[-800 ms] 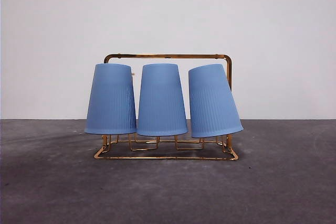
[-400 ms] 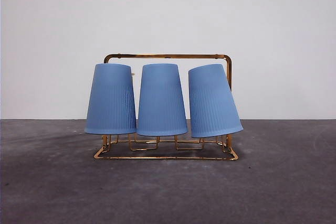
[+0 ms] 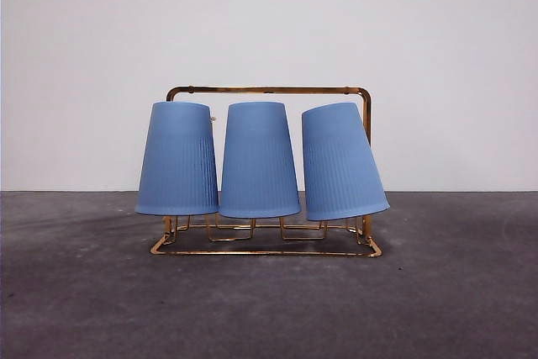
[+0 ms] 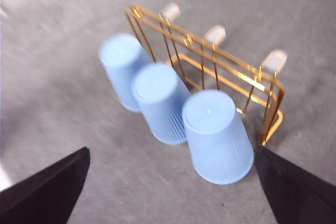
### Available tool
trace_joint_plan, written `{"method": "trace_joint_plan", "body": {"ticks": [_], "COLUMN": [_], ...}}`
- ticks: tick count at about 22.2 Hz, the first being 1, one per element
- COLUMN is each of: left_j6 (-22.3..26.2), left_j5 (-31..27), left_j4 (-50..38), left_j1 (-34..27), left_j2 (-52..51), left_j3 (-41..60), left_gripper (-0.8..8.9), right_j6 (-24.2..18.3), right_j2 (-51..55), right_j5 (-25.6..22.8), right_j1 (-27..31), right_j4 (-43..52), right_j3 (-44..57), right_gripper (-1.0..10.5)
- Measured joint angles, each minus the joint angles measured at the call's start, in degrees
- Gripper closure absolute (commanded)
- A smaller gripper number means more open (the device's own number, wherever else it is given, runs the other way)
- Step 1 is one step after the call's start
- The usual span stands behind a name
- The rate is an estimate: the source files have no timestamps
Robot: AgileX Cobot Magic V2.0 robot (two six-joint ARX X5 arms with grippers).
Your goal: The left arm pick up the left cup on cup holder and place it on desk, then the right arm insert the right cup into the first cup, and then the left arm insert the mid cup into the first cup
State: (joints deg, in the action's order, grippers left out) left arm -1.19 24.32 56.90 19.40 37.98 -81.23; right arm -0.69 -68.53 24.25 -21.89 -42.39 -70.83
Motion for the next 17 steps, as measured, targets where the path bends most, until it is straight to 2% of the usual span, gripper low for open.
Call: {"method": "trace_joint_plan", "body": {"ticks": [3,9,17], "left_j6": [0.00,0.02,0.02], "left_j5": [0.00,0.00,0.00], "left_j4": [0.42,0.83,1.40], "left_j1": [0.00,0.00,0.00], "left_j2": [0.00,0.50,1.66], "left_j3": [0.00,0.02,0.02], "left_gripper": [2.49,2.49,2.49], "right_j6": [-0.17,0.11,0.81], "right_j2": [-1.42,-3.34,-13.33], "right_j5": [-0.52,-2.34,-5.03], "right_j1": [-1.11,-3.43,-4.11], "right_j4": [5.40,23.87,33.79], "right_j3": [4.98,16.11,16.48], "right_gripper": [4.5,4.5,4.6]}}
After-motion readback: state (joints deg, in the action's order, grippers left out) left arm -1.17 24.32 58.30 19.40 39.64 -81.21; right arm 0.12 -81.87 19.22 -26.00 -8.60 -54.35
